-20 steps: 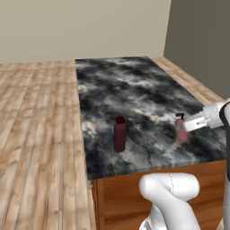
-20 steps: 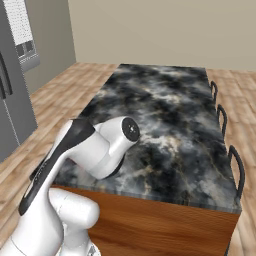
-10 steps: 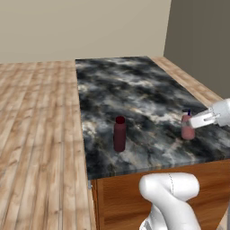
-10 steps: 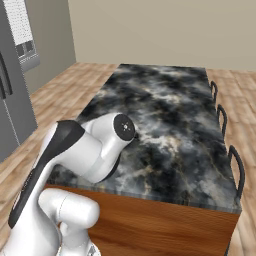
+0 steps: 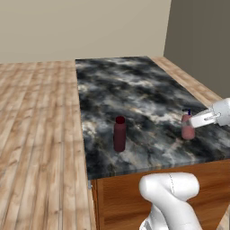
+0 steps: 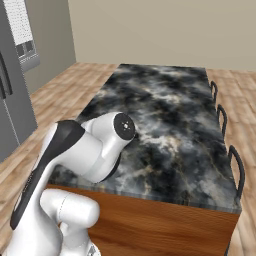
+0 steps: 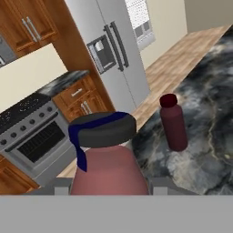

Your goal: Pick the juice, can, juice from the counter and place them in the open cabinet.

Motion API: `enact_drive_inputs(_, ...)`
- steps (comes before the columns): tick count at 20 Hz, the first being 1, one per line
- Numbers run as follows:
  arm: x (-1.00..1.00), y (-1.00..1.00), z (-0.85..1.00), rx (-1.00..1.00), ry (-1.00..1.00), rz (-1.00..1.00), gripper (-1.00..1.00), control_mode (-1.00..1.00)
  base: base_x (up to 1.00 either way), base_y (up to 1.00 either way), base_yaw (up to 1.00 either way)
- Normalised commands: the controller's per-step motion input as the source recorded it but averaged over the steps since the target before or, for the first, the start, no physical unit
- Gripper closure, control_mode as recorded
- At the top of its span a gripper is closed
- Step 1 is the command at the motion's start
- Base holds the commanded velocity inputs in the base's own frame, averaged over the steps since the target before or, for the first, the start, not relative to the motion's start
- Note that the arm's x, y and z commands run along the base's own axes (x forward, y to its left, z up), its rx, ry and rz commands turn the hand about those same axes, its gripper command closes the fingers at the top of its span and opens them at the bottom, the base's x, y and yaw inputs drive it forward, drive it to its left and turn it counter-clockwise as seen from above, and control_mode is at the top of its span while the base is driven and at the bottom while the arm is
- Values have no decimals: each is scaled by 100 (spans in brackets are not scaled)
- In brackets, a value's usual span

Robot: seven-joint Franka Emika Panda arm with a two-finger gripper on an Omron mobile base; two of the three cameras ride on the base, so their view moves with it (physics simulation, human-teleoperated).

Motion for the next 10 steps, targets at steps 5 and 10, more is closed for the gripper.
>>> enact_drive_inputs(5,0,0,0,0,0,0,100,100,-40,-3,0)
enact_drive_inputs(10,0,0,0,0,0,0,100,100,-43,-17,-10)
